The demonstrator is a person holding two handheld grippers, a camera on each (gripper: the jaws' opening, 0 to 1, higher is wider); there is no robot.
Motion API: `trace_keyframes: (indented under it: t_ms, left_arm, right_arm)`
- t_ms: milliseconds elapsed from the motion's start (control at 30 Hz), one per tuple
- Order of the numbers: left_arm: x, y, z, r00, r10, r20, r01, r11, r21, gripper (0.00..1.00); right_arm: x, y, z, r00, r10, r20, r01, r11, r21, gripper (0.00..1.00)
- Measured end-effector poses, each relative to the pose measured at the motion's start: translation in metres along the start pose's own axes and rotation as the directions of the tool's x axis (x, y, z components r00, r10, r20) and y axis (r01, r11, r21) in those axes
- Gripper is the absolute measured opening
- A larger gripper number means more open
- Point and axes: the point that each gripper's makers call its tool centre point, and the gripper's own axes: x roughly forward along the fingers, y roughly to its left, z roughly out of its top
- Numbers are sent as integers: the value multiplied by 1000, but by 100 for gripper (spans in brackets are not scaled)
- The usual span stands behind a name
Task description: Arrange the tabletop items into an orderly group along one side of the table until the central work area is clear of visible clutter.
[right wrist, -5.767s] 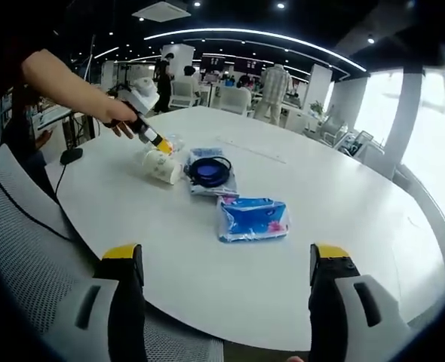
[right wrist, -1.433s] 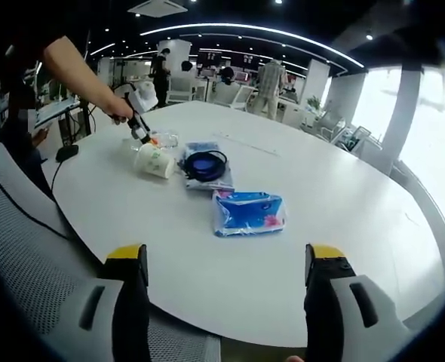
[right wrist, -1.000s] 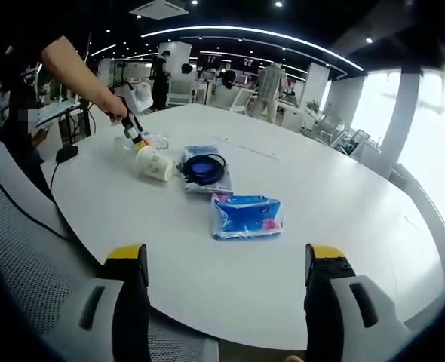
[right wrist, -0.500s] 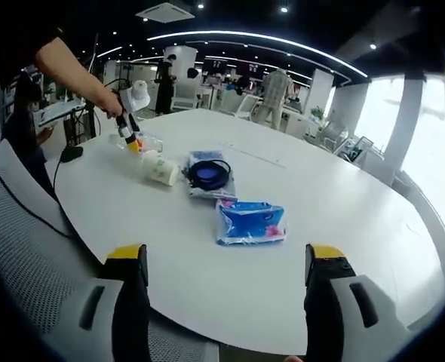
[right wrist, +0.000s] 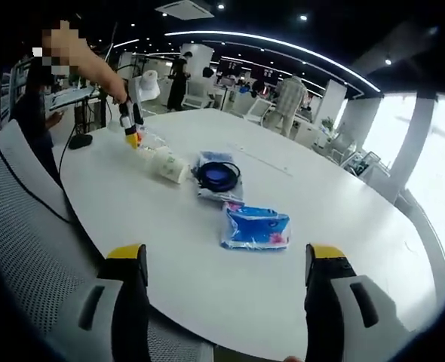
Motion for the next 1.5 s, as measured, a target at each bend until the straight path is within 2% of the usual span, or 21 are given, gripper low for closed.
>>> trace_keyframes:
  t_ms: [167,333,467,600,933,1033,1100,1200,1267,1333,1433,1500]
  left_arm:
    - [-4,-4,-12,998,-13,-64,15,999,34,35]
    - [-8,-5,-18,993,-6,-118,16,996,83,35]
    - [-13,-1,-28,975,19,-222,16,988,156,35]
    - [-14,-1,-27,968,21,-249,24,984,175,35]
    - [-17,-2,-34,935,26,-355,60,971,230,35]
    - [-20,-1,-36,920,38,-389,70,963,258,35]
    - [-23,2,-38,901,59,-430,80,951,298,35]
    - [-24,0,-39,884,62,-464,94,947,308,35]
    - [-27,-2,-41,859,71,-508,120,935,333,36]
    - [-27,-3,-41,845,81,-529,129,928,349,36]
    - [-28,-3,-42,809,95,-581,154,918,365,36]
    - [-26,-3,-40,799,104,-593,160,912,377,36]
  right_arm:
    - [0,1,2,1000,3,10,-3,1000,-1,86]
    - [-1,0,2,1000,2,17,-2,1000,5,86]
    - [-1,-1,4,1000,-2,24,1,1000,7,86]
    - [-1,-3,5,1000,-10,29,10,1000,11,86]
    - [-2,-6,6,999,-24,39,23,1000,21,86]
    - [-2,-6,6,999,-23,40,22,1000,22,86]
    - [-2,-6,6,999,-24,41,23,999,22,86]
    - [-2,-6,6,999,-25,42,24,999,24,86]
    - [-2,-7,7,999,-28,45,27,999,27,86]
    - [-2,-7,7,998,-29,46,28,999,30,86]
    - [-3,-8,7,998,-35,50,33,999,35,86]
    - [-3,-9,7,998,-38,50,37,999,36,86]
